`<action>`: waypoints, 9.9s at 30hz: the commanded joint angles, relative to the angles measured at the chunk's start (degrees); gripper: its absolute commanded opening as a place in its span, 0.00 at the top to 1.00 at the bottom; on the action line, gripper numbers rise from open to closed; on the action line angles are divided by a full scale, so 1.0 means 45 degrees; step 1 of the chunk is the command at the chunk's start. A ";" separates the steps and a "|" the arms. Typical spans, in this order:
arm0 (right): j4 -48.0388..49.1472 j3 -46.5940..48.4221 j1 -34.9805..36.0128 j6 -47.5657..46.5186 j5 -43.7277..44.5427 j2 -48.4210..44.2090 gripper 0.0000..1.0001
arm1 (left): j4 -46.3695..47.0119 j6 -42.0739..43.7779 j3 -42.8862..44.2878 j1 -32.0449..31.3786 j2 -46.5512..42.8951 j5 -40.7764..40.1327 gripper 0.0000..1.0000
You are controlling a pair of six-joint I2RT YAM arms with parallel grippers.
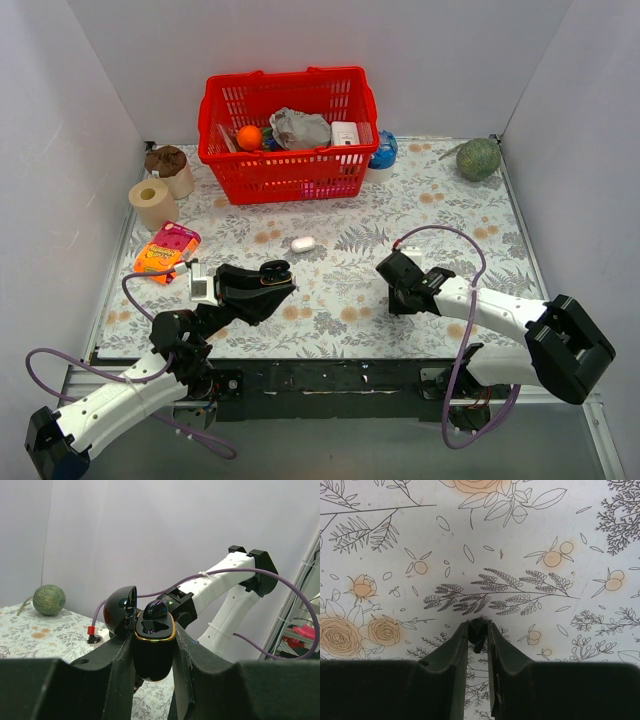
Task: Insert the wireless bluetooth earbuds into the charging case
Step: Pick up the earbud from the center of the board, then place the earbud in the charging case, then adjust the earbud with the charging case, then close the charging case, then place the charging case at the center of the board.
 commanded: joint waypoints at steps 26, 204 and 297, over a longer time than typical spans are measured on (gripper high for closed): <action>0.3880 0.9329 0.1668 -0.8684 -0.5697 -0.4044 0.99 | 0.2739 0.2829 0.4048 -0.0043 0.5349 0.0050 1.00; 0.4234 0.9876 0.2488 -0.8841 -0.6230 -0.3283 0.99 | 0.1532 0.2166 0.7197 -0.0043 0.8555 0.0949 1.00; 0.1871 0.3080 0.2390 -0.4173 0.1583 -0.5977 0.56 | -0.3116 -0.3244 0.6668 0.0210 1.6305 -0.1846 1.00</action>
